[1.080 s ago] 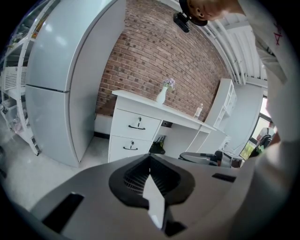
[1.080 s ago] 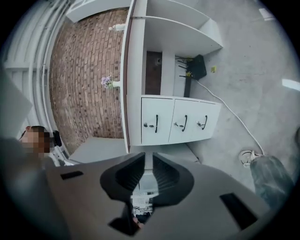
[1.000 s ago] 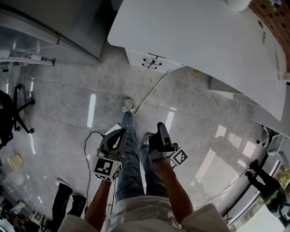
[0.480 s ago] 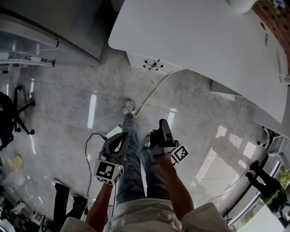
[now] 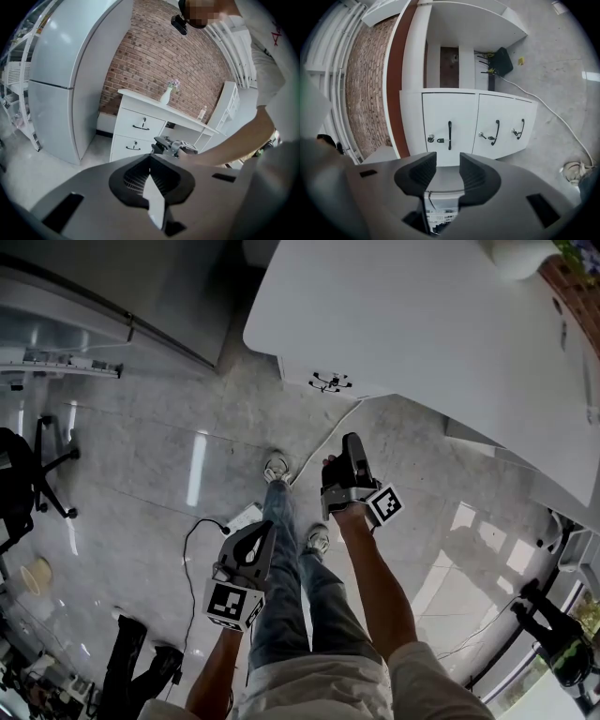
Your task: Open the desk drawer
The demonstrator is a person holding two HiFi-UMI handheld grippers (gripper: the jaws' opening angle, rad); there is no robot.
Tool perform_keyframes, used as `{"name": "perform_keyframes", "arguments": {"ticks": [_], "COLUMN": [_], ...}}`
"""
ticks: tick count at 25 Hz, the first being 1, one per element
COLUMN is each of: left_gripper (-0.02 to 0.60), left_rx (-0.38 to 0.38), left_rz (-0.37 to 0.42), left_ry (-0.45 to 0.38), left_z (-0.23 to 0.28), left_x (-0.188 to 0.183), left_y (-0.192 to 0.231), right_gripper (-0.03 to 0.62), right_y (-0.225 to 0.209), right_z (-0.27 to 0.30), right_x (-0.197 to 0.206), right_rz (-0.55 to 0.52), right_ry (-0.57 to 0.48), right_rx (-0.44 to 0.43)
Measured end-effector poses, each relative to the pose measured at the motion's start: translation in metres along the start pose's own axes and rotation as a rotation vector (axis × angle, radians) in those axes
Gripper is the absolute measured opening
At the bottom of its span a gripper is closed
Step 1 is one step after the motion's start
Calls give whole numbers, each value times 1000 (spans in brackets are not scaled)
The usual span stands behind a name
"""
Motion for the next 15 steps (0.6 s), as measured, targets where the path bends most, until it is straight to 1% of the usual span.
{"name": "perform_keyframes", "arguments": {"ticks": [10, 15], "left_gripper": [12, 12], "left_rx": [-22, -44], "left_rz": [-13, -25], "left_ry": [8, 2], "left_z": [-4, -7], "left_x": [-2, -5], "left_y": [15, 19], "right_gripper": [164, 164], "right_y": [-18, -9], "right_z": [86, 121], "right_x": [-42, -62], "right_rz": [-57, -66], "right_ry": [-17, -51], "right_rx": [17, -10]}}
Point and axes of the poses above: the fingertips, and each gripper's own axes: z forward along the fingers, y to its left, x out of its underside, the point moved 5 cm from there along -z, backward along the fingers, and after that the axes turned 2 degrees about -z, right-handed, at the moved point
